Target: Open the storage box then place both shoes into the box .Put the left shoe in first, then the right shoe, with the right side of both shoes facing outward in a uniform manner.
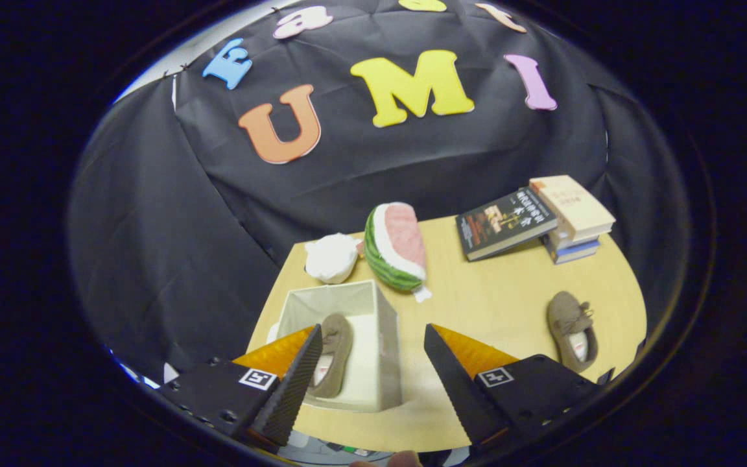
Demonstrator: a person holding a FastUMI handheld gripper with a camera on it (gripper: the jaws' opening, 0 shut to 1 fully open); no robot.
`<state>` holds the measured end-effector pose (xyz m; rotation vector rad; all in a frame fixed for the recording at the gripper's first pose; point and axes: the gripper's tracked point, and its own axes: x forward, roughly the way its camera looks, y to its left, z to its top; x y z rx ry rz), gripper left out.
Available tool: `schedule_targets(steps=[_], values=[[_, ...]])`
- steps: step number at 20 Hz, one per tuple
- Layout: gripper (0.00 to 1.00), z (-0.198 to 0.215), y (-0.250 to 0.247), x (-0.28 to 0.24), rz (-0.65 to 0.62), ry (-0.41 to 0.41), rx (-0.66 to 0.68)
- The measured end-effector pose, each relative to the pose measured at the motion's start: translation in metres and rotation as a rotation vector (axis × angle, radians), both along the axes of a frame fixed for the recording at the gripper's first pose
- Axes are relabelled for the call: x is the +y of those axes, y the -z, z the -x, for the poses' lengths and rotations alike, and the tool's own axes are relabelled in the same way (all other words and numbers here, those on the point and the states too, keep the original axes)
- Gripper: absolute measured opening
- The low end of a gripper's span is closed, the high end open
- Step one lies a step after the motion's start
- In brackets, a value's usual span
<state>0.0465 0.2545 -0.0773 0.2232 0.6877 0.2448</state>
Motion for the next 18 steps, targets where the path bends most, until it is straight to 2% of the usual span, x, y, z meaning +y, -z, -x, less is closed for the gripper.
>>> schedule_targets(steps=[5,8,13,18], values=[[0.96,0.006,-0.031,-0.108,0.075,0.044,-0.153],[0.96,0.012,-0.031,-0.173,0.113,0.094,-0.182],[0.96,0.019,0.008,-0.270,0.169,0.162,-0.135],[0.96,0.022,0.067,-0.337,0.258,0.160,-0.070]])
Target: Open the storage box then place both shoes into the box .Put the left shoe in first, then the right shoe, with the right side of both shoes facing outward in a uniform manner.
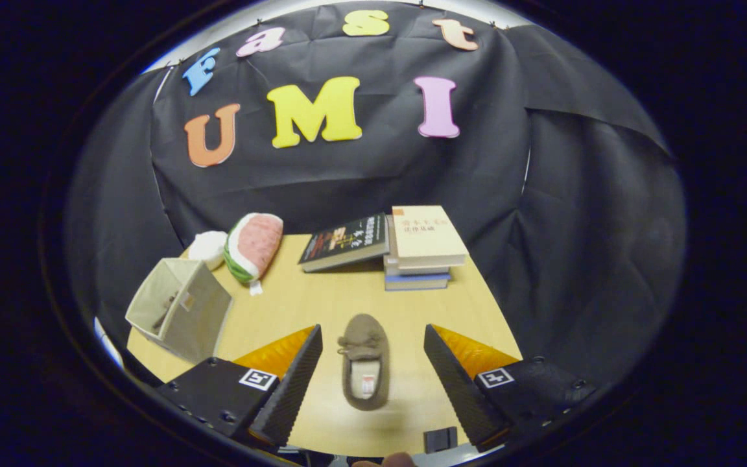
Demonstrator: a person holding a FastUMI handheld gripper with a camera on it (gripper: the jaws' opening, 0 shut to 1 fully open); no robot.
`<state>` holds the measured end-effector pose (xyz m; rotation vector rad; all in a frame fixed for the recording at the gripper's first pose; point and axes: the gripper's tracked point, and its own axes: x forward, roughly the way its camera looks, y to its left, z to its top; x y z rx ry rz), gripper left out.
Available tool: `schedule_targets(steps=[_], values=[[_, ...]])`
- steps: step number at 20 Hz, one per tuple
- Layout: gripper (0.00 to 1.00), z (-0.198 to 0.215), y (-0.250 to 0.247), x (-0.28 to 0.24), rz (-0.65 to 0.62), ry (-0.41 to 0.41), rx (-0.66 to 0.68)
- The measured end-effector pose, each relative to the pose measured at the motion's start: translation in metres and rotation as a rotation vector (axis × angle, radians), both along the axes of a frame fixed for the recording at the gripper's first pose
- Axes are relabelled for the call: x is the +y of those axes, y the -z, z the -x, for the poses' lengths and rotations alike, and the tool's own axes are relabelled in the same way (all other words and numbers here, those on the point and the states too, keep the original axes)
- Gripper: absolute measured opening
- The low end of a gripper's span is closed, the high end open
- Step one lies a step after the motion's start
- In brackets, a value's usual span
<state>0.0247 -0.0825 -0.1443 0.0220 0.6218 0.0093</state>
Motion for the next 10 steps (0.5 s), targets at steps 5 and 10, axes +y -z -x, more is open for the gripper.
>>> schedule_targets(steps=[5,10], values=[[0.96,-0.013,0.078,-0.028,0.033,-0.022,0.114],[0.97,-0.028,0.140,-0.022,0.025,-0.079,0.245]])
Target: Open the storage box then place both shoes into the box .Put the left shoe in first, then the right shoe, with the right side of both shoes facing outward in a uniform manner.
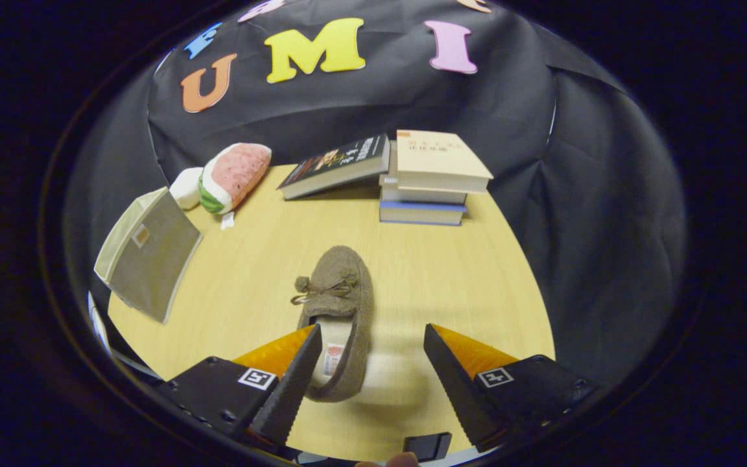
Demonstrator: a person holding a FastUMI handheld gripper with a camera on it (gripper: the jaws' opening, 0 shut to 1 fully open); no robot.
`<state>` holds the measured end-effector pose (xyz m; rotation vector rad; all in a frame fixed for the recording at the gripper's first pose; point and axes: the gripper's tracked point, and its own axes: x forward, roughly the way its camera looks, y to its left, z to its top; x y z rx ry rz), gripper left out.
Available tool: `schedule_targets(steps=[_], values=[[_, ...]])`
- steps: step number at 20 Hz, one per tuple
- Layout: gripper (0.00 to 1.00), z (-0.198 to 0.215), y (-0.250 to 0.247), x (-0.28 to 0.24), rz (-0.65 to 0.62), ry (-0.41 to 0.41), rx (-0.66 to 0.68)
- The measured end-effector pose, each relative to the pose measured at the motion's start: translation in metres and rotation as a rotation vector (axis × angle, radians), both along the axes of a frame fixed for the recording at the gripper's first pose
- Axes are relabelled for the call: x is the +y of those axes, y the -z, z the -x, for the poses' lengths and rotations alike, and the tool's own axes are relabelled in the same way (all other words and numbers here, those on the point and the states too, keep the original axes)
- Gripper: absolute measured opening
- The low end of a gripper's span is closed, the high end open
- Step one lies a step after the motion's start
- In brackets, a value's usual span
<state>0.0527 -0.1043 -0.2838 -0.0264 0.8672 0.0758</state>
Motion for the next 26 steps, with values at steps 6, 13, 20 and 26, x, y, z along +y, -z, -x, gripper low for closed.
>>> schedule_targets(steps=[6,13,20,26], values=[[0.94,-0.021,0.045,-0.001,-0.013,0.011,0.118],[0.25,-0.026,0.063,0.012,-0.069,0.027,0.182],[0.00,-0.022,0.056,0.014,-0.200,0.115,0.235],[0.00,-0.009,0.015,0.041,-0.268,0.163,0.221]])
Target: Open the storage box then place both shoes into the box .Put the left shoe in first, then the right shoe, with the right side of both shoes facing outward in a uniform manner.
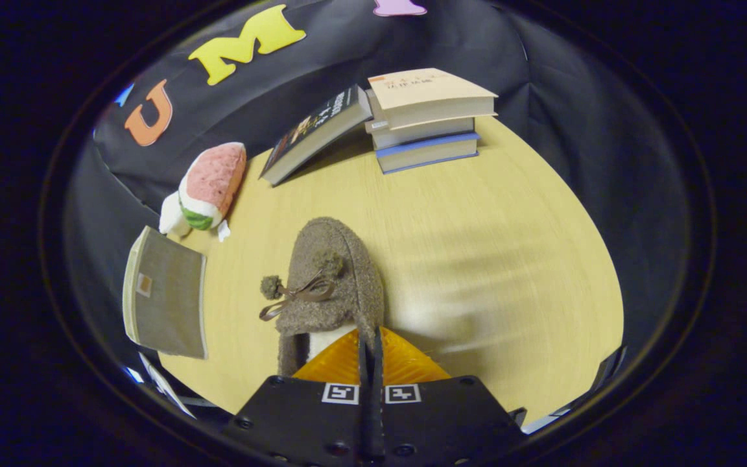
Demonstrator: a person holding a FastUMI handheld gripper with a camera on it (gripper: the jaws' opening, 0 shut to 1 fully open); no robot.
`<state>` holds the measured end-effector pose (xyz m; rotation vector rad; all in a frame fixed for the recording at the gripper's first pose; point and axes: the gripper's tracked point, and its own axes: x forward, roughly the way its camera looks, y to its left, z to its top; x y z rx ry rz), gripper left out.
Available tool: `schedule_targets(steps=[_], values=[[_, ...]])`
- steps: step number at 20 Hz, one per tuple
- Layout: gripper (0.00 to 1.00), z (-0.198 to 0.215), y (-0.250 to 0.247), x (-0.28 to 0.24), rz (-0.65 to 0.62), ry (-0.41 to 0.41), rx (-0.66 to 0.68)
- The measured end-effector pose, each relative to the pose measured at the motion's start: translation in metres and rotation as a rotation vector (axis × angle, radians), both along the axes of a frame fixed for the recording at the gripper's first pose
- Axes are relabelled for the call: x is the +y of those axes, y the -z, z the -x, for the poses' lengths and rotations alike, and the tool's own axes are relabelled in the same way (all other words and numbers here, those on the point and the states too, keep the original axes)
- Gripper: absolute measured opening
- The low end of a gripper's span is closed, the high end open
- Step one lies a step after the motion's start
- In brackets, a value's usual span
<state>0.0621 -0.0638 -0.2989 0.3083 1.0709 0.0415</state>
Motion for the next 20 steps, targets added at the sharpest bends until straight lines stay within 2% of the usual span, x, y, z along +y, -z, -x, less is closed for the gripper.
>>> schedule_targets(steps=[5,8,15,20], values=[[0.00,-0.001,-0.062,0.047,-0.013,0.042,-0.077],[0.00,-0.004,-0.104,0.095,-0.029,0.045,-0.118],[0.00,-0.019,-0.185,0.257,-0.082,-0.020,-0.214],[0.00,-0.017,-0.188,0.369,-0.080,-0.061,-0.185]])
